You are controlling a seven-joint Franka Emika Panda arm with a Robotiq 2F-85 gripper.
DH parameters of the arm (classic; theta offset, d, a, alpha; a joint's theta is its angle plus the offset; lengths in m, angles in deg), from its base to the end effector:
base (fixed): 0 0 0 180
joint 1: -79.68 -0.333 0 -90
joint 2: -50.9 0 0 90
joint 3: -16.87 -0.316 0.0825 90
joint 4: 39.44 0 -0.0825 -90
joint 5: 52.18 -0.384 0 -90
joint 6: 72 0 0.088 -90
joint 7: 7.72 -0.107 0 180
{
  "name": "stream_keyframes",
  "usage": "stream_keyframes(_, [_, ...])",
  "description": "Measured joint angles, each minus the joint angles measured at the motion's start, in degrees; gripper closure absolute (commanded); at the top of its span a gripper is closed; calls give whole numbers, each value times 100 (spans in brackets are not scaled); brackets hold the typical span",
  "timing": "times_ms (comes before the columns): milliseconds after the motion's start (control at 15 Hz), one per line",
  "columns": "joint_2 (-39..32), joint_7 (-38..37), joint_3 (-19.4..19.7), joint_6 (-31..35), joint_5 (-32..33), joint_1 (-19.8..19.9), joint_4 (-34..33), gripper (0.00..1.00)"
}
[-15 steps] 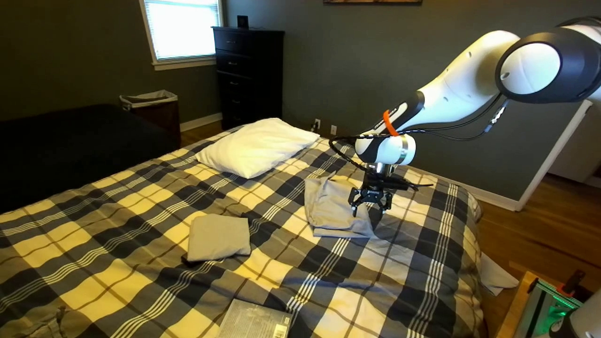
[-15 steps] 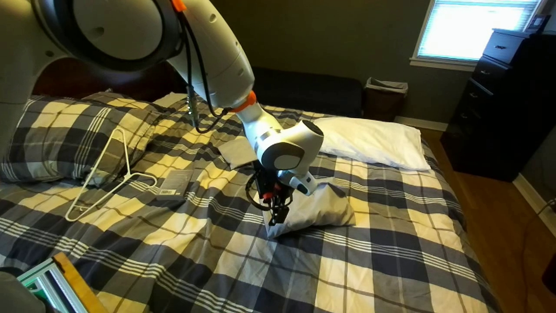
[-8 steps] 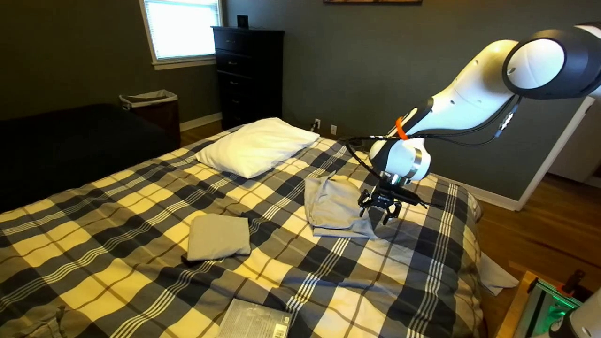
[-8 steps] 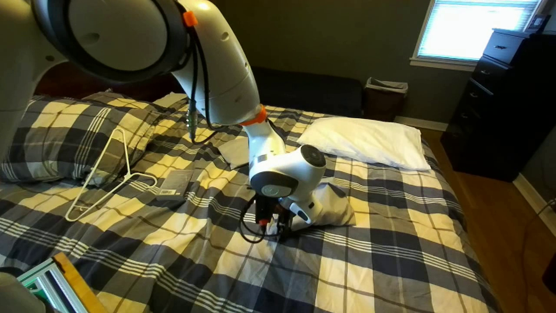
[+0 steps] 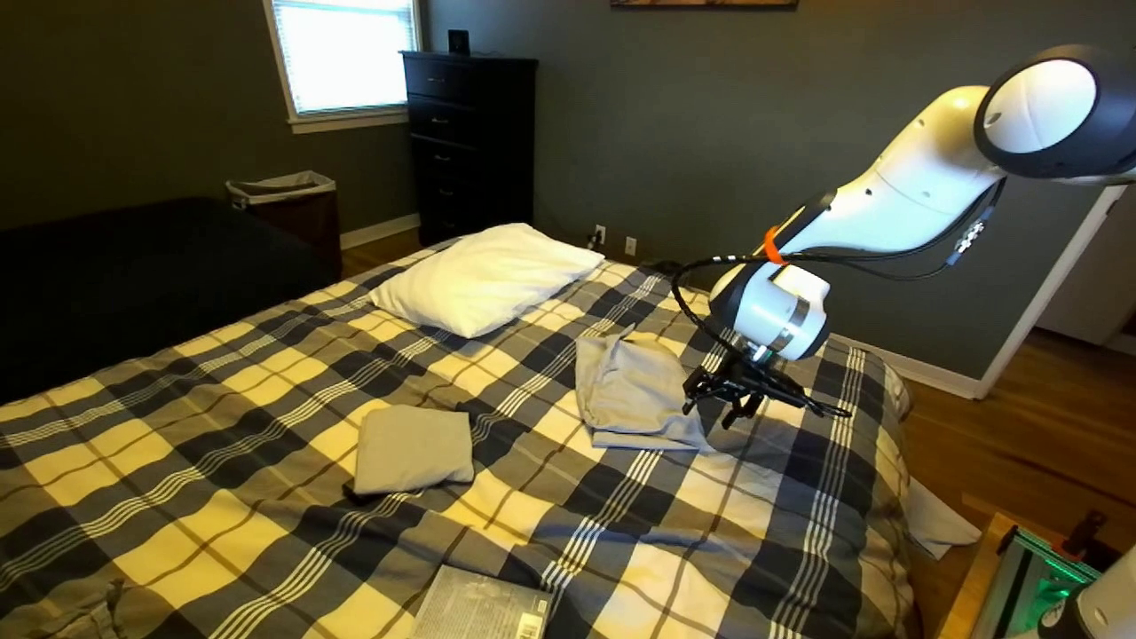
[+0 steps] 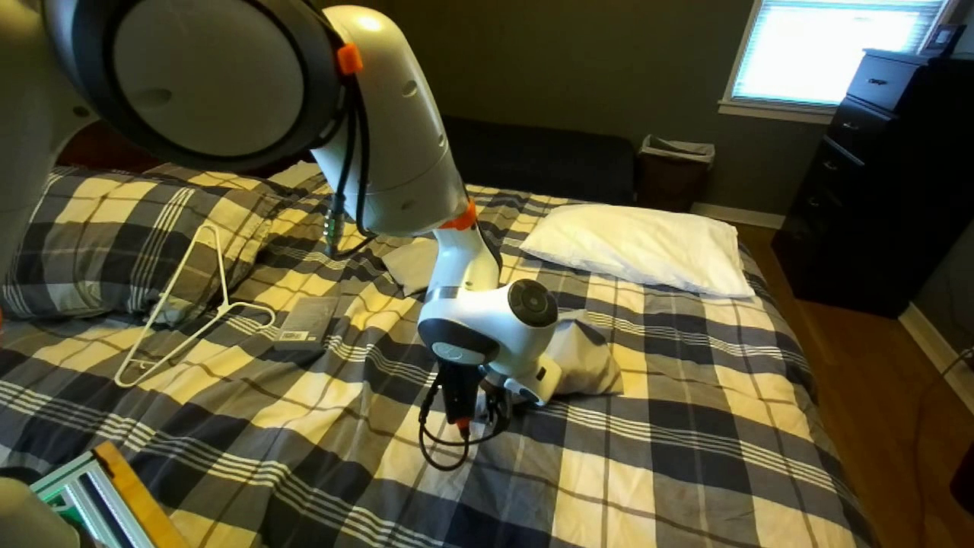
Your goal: Fold the cloth on the right
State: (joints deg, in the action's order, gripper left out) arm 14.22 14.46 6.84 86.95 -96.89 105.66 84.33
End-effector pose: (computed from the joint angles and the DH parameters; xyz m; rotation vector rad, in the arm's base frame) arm 0.5085 -0.1702 0.0914 -2.6263 0.9069 -0.1032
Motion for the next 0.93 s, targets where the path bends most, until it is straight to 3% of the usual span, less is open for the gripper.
stream_keyframes(267, [-194, 287, -199, -26, -158, 41, -188, 0])
stream_keyframes(333, [-263, 286, -198, -27, -158, 18, -232, 4])
stream_keyframes(400, [-330, 285, -198, -29, -158, 5, -272, 25])
stream_keyframes(467, [-399, 281, -188, -44, -157, -7, -318, 28])
stream_keyframes(933, [-706, 103, -40, -98, -124, -139, -548, 84])
